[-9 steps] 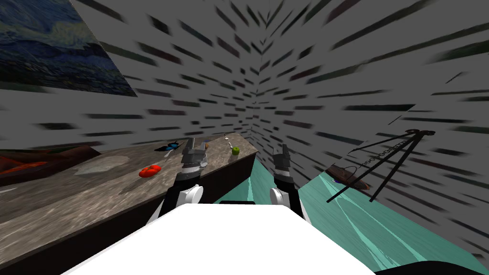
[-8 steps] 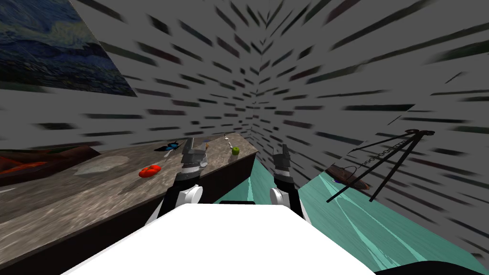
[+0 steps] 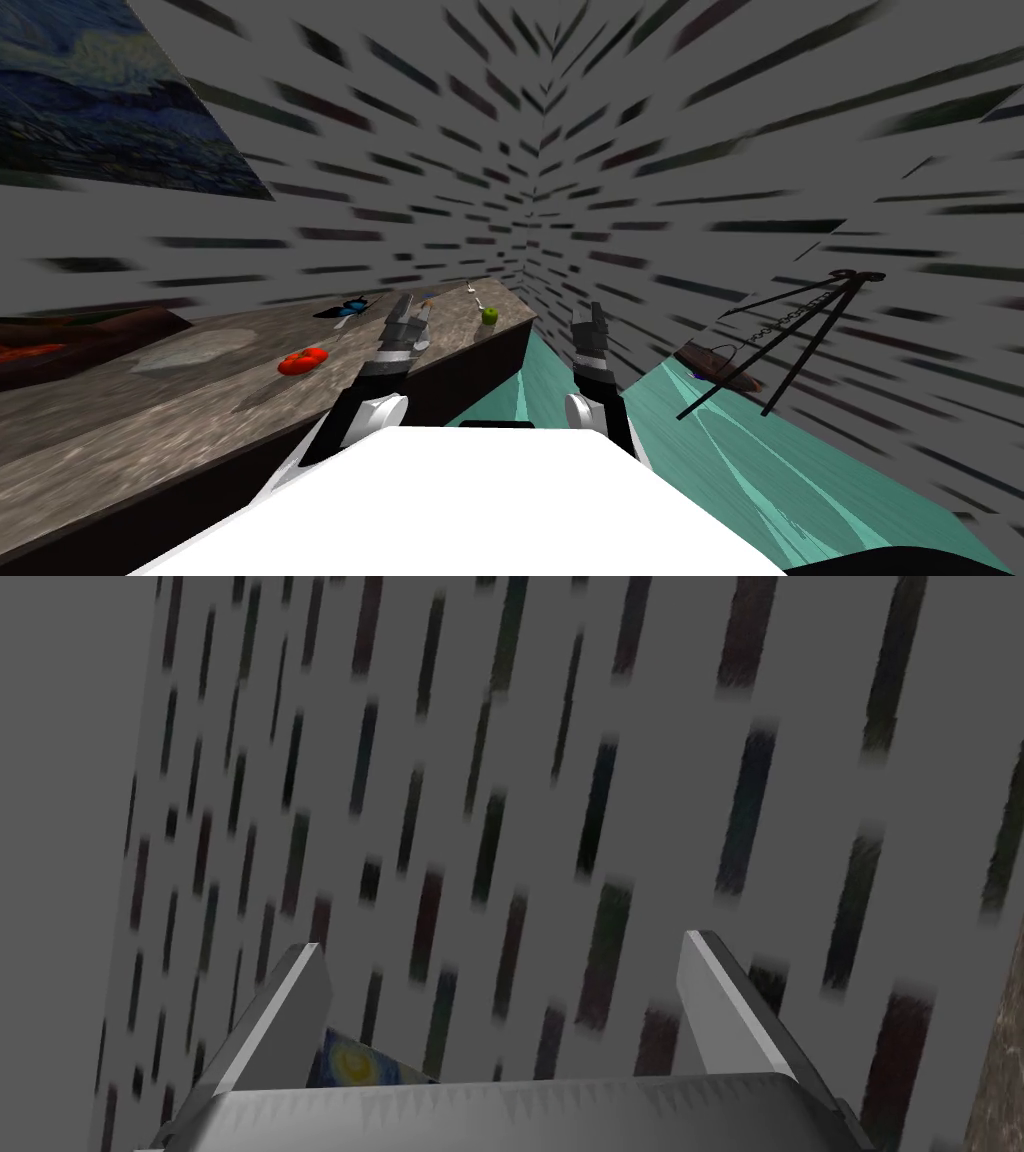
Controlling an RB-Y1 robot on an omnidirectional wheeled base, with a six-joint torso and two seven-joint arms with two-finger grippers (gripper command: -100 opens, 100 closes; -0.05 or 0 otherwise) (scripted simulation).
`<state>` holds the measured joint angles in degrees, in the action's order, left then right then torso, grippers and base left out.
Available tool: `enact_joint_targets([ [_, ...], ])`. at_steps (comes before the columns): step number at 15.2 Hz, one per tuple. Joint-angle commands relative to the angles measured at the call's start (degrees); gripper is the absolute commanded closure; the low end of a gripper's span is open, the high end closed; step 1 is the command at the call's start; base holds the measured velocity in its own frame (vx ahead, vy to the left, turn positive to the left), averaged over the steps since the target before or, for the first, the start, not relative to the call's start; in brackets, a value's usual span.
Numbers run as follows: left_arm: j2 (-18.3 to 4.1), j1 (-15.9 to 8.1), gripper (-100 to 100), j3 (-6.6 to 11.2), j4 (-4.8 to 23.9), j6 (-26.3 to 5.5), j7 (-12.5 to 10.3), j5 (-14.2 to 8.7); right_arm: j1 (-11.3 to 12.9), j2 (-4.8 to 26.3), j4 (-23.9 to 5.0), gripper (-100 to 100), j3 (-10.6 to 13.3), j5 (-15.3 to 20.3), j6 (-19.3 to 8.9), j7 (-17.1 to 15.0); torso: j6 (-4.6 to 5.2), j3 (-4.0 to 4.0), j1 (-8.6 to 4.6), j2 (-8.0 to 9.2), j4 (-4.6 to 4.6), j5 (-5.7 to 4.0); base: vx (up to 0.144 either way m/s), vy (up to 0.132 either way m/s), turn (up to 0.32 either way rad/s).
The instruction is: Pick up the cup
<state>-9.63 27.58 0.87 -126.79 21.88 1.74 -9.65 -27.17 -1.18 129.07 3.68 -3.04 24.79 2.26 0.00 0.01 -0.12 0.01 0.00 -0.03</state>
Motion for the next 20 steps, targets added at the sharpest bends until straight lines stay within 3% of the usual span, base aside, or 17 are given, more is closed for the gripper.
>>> enact_joint_targets([
  [1, -1.52, 0.6, -100, 1.07, -0.07, -2.86, -0.03, -1.11, 0.0, 0.0, 0.0, 0, 0.0, 0.0, 0.0, 0.0, 0.0, 0.0, 0.0, 0.0, 0.0, 0.0, 0.001, -0.025, -0.028],
  [2, -1.52, 0.6, -100, 1.07, -0.07, -3.31, -0.03, -1.11, 0.0, 0.0, 0.0, 0, 0.0, 0.0, 0.0, 0.0, 0.0, 0.0, 0.02, 0.0, 0.0, 0.0, 0.003, -0.025, -0.026],
  [3, -2.86, 0.98, -100, 2.2, 0.22, -4.92, -0.16, -2.2, 0.0, 0.0, 0.0, 0, 0.0, 0.0, 0.0, 0.0, 0.0, -0.01, 0.02, -0.01, 0.0, 0.01, 0.002, -0.031, -0.041],
  [5, -2.86, 0.98, -100, 2.2, 0.22, -6.01, -0.16, -2.2, 0.0, 0.0, 0.0, 0, 0.0, 0.0, 0.0, 0.0, 0.0, -0.01, 0.02, -0.01, 0.0, 0.01, 0.002, -0.028, -0.021],
  [6, -4.21, 1.39, -100, 3.43, 0.53, -8.02, -0.3, -3.37, 0.0, 0.0, 0.0, 0, 0.0, 0.0, 0.0, 0.0, 0.0, -0.01, 0.03, -0.02, 0.0, 0.01, 0.003, -0.028, -0.034],
  [8, -4.21, 1.39, -100, 3.43, 0.53, -8.93, -0.3, -3.37, 0.0, 0.0, 0.0, 0, 0.0, 0.0, 0.0, 0.0, 0.01, -0.02, 0.02, -0.03, -0.01, 0.01, 0.006, -0.026, -0.021],
  [9, -5.56, 1.82, -100, 4.74, 0.87, -10.91, -0.44, -4.63, 0.0, 0.0, 0.0, 0, 0.0, 0.0, 0.0, 0.0, 0.0, -0.02, 0.03, -0.03, -0.01, 0.01, 0.001, -0.025, -0.039],
  [11, -5.56, 1.82, -100, 4.74, 0.87, -12.05, -0.44, -4.63, 0.0, 0.0, 0.0, 0, 0.0, 0.0, 0.0, 0.0, 0.0, -0.01, 0.02, -0.02, 0.0, 0.01, 0.003, -0.026, -0.024],
  [12, -6.91, 2.28, -100, 6.13, 1.22, -14.18, -0.6, -5.96, 0.0, 0.0, 0.0, 0, 0.0, 0.0, 0.0, 0.0, 0.0, -0.01, 0.03, -0.02, 0.0, 0.01, 0.008, -0.03, -0.042],
  [14, -6.91, 2.28, -100, 6.13, 1.22, -15.35, -0.6, -5.96, 0.0, 0.0, 0.0, 0, 0.0, 0.0, 0.0, 0.0, 0.0, -0.02, 0.01, -0.03, -0.01, 0.0, 0.006, -0.029, -0.027],
  [15, -8.26, 2.75, -100, 7.6, 1.59, -17.33, -0.76, -7.36, 0.0, 0.0, 0.0, 0, 0.0, 0.0, 0.0, 0.0, 0.0, -0.02, 0.01, -0.03, -0.01, 0.0, 0.007, -0.03, -0.037],
  [17, -8.26, 2.75, -100, 7.6, 1.59, -18.82, -0.76, -7.36, 0.0, 0.0, 0.0, 0, 0.0, 0.0, 0.0, 0.0, 0.01, -0.02, 0.01, -0.04, -0.01, 0.0, 0.009, -0.03, -0.028],
  [18, -9.61, 3.25, -100, 9.14, 1.98, -20.72, -0.93, -8.81, 0.0, 0.0, 0.0, 0, 0.0, 0.0, 0.0, 0.0, 0.0, -0.03, 0.02, -0.04, -0.01, 0.01, 0.012, -0.032, -0.042],
  [20, -9.61, 3.25, -100, 9.14, 1.98, -22.44, -0.93, -8.81, 0.0, 0.0, 0.0, 0, 0.0, 0.0, 0.0, 0.0, 0.0, -0.03, 0.01, -0.05, -0.01, 0.0, 0.01, -0.026, -0.029],
])
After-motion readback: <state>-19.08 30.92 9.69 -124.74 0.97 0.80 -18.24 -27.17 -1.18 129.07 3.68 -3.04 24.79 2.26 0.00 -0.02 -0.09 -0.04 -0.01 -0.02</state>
